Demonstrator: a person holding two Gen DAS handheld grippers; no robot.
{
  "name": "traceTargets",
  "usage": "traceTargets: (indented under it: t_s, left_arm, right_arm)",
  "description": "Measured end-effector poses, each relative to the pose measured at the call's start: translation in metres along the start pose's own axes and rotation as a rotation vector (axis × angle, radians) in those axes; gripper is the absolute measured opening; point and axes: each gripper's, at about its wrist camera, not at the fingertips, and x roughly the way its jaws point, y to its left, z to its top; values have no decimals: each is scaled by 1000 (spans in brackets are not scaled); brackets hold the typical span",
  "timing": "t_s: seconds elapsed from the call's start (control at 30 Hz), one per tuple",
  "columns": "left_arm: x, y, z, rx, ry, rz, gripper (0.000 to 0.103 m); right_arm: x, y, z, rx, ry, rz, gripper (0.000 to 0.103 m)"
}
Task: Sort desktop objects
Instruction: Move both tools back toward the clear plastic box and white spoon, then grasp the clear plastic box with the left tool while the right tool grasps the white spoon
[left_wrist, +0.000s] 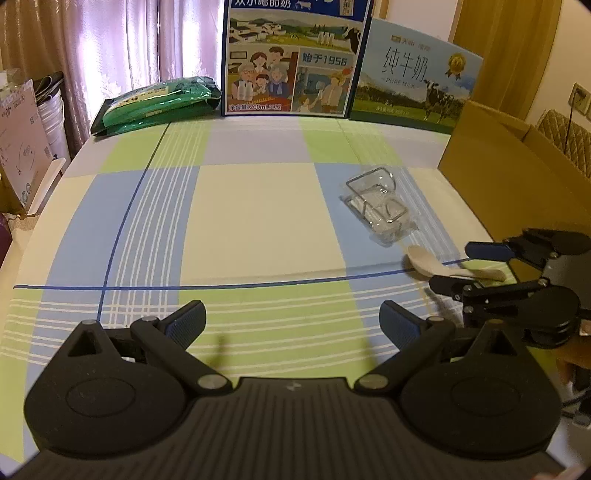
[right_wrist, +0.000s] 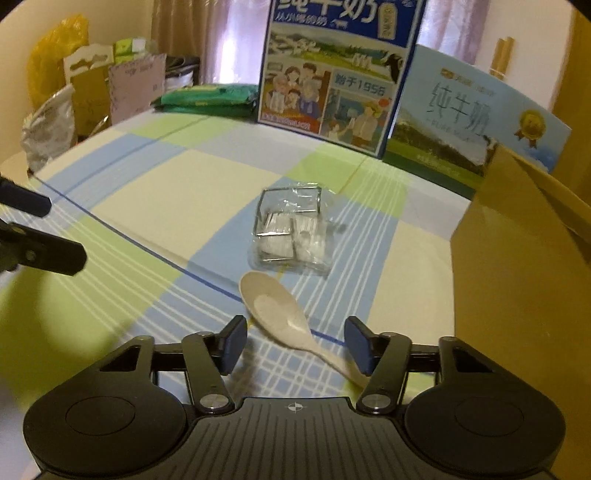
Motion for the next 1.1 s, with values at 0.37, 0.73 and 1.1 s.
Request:
traceTargets:
  t_s: [0.37, 0.73, 1.1]
  left_arm:
    - [7, 0, 4, -8, -2, -5, 98]
    - [13, -3, 6, -6, 3, -3, 98]
    - [16, -3, 8, -5, -9, -2, 98]
  right_arm:
    - [15, 2, -3, -41, -21, 16, 25]
    - [5, -1, 3, -2, -77, -49, 0]
    - [34, -5, 28, -17, -56, -64, 0]
